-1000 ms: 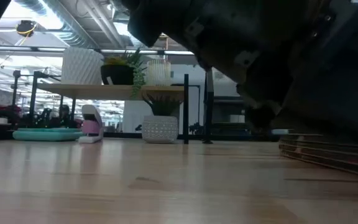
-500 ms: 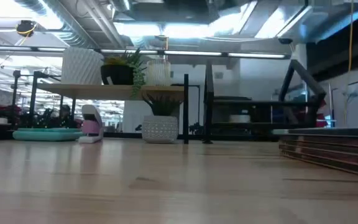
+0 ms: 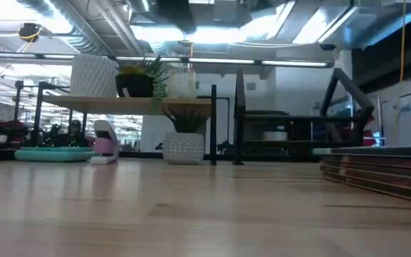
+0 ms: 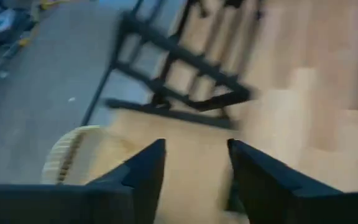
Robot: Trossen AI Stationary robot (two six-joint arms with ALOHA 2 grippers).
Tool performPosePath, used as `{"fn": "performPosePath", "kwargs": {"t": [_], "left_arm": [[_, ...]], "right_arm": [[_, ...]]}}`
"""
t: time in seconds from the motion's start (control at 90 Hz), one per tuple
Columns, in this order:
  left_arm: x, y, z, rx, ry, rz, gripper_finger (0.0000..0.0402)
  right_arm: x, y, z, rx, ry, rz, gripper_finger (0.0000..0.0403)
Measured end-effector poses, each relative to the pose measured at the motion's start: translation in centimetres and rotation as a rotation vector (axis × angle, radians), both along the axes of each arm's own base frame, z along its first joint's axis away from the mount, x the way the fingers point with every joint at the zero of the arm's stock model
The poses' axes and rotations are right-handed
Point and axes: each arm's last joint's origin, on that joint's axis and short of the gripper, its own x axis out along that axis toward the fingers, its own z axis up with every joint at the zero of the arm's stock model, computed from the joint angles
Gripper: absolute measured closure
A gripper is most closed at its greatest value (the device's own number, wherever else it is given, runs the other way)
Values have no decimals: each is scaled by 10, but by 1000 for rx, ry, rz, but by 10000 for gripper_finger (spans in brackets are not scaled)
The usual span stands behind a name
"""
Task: Stock shelves
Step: Remove the gold pen holder from the shelf
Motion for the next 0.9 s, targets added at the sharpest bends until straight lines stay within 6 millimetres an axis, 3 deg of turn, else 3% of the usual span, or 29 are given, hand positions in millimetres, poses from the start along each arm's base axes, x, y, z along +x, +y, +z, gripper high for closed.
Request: {"fn": "performPosePath", "kwargs": {"t": [0.133, 0.389, 0.722, 0.9], "left_arm": [[0, 38, -10, 70, 67, 26, 191], [6, 80, -32, 120, 156, 52, 183], [13, 88, -58, 37, 258, 55, 185], [16, 82, -63, 20, 290, 44, 249]], "right_arm": [[8, -6, -1, 14, 33, -12, 402], [12, -8, -1, 15, 22, -18, 402], [13, -6, -1, 15, 22, -3, 402], [14, -6, 0, 11, 20, -1, 402]]}}
